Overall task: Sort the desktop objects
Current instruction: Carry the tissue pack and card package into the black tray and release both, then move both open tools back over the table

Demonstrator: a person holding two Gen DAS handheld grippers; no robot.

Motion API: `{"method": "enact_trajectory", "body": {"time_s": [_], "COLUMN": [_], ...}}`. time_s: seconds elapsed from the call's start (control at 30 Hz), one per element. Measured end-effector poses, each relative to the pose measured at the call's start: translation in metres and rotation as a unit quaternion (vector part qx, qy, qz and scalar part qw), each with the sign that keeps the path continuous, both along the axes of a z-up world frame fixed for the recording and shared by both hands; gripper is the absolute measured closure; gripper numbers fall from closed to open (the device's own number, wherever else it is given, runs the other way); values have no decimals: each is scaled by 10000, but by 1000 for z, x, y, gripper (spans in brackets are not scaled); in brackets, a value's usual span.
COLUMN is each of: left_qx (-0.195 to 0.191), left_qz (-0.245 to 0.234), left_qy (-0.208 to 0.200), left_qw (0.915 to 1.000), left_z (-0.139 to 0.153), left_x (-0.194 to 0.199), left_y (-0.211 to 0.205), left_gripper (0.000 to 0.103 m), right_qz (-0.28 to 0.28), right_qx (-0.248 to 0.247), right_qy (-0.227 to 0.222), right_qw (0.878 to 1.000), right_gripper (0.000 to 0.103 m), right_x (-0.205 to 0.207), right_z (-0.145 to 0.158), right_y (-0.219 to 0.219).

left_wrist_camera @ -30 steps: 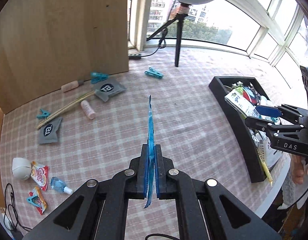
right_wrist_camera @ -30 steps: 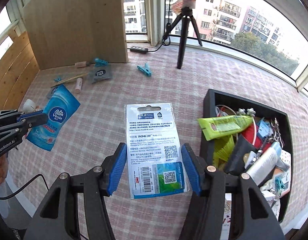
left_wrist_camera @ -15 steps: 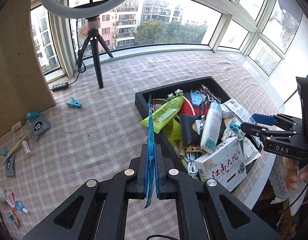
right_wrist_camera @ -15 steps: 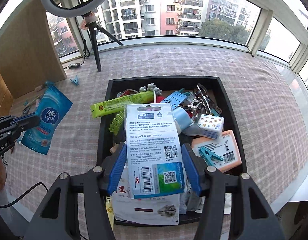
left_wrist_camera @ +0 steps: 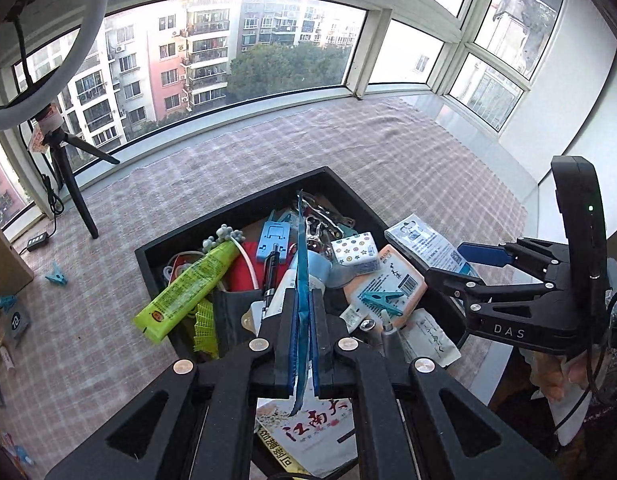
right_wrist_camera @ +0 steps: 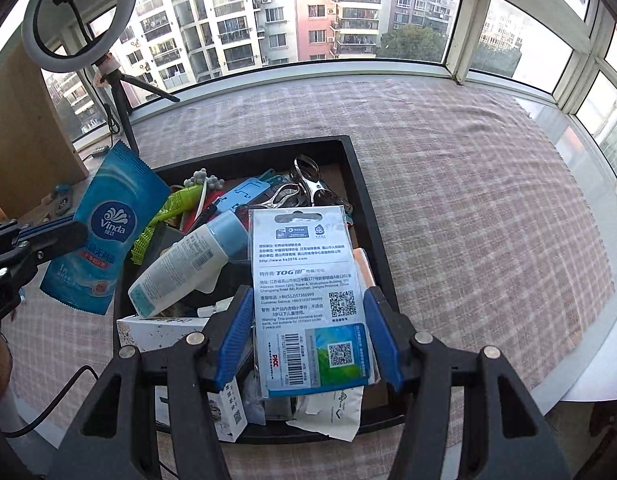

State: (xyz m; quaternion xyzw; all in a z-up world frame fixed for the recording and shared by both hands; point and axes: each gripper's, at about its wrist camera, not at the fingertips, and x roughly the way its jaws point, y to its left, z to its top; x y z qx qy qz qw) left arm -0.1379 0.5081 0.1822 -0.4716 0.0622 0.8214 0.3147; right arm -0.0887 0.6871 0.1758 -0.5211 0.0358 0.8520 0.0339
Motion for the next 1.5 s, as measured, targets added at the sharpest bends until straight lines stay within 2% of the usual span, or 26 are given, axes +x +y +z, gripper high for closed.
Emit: {"method": "enact_trajectory", "body": {"time_s": [0.07,0.1,0.17,0.2,0.47,0.7,1.03,1.23,1.5], "left_qx": [-5,-36,-42,-40,-145,-300,-482,-534,-618], "left_qz": [-124,-116,-46,-22,221,522,1334,1939,2537], "left_qy": [-80,-98,-19,0,40,-10,-109,-247,-159], "left_qw": [9999,9999,10000,10000,9996,9982,9898,9792,9652], "left_z": [-1,-1,0,1,1,-11,-29,-41,-43], "left_x": [2,2,3,3,0,3,16,33,55], "left_y": [14,20,25,25,11,-31,-139,-220,-314], "left_gripper": [94,76,57,60,60,60,59,58,56], "right_qz": [93,99,104,117,182,402,894,1243,1554], "right_qx": [-72,-78,-84,-108,-151,-145,-211,-255,-423], "right_qy": [-37,-43,25,47,99,110,45,31,-18], "right_qw": [9999,9999,9999,9999,9997,9990,9958,9919,9870], "right_gripper": [45,45,44,44,44,44,44,44,44], "right_x": [-1,-1,-1,-1,-4,-8,-16,-15,-9], "right_z": [0,0,3,4,7,7,-1,-10,-21], "right_y": [3,4,5,6,2,-29,-119,-189,-276]}}
